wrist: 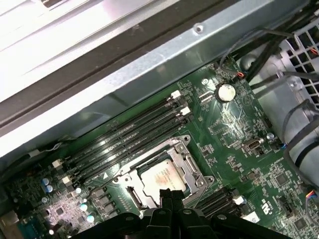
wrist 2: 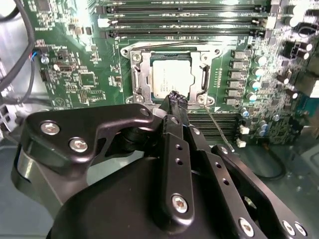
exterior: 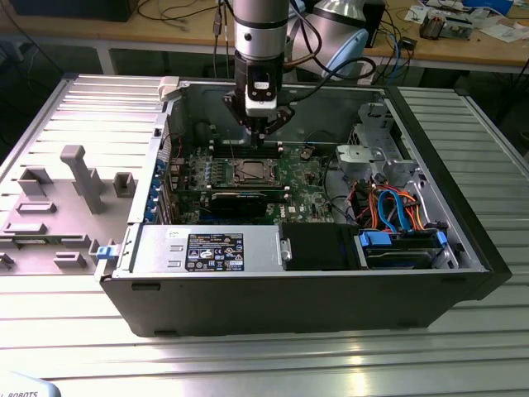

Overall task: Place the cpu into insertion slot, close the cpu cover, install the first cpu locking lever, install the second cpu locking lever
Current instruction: 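Install the first cpu locking lever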

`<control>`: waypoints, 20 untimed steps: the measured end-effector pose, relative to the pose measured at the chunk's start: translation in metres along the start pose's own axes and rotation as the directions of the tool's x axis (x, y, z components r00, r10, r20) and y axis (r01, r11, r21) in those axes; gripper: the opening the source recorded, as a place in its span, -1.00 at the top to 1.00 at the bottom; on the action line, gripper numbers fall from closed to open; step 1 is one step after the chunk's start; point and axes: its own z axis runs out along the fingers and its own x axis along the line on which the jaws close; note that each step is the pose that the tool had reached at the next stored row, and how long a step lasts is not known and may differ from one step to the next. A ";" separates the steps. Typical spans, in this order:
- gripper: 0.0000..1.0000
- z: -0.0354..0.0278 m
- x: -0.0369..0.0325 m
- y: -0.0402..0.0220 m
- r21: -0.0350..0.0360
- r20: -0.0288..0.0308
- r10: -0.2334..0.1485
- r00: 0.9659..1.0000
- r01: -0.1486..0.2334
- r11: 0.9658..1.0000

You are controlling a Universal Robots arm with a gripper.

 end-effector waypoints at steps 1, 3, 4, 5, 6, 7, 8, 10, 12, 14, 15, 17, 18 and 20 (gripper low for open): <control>0.76 0.0000 0.0000 0.0000 0.000 0.000 -0.013 1.000 0.013 1.000; 0.76 0.0000 0.0000 0.0000 -0.001 0.000 -0.033 0.999 0.033 0.999; 0.76 0.0000 0.0000 0.0000 -0.002 0.000 -0.051 0.999 0.051 0.999; 0.76 0.0000 0.0000 0.0000 -0.002 0.000 -0.071 0.997 0.071 0.997; 0.76 0.0000 -0.0001 0.0000 -0.003 0.000 -0.085 0.996 0.085 0.996; 0.76 0.0000 -0.0001 -0.0001 -0.003 0.000 -0.090 0.996 0.090 0.996; 0.76 0.0000 -0.0001 -0.0001 -0.003 0.000 -0.096 0.995 0.096 0.995; 0.76 0.0000 -0.0002 -0.0004 -0.004 0.000 -0.107 0.994 0.107 0.994; 0.76 0.0000 -0.0003 -0.0006 -0.004 0.000 -0.113 0.994 0.113 0.994; 0.76 0.0000 -0.0004 -0.0007 -0.004 0.000 -0.120 0.993 0.120 0.993; 0.76 0.0000 -0.0004 -0.0008 -0.004 0.000 -0.120 0.993 0.120 0.993; 0.76 0.0000 -0.0005 -0.0008 -0.004 0.000 -0.120 0.993 0.120 0.993; 0.76 0.0000 -0.0004 -0.0008 -0.004 0.000 -0.122 0.992 0.122 0.992; 0.76 0.0000 -0.0004 -0.0008 -0.005 0.000 -0.146 0.989 0.146 0.989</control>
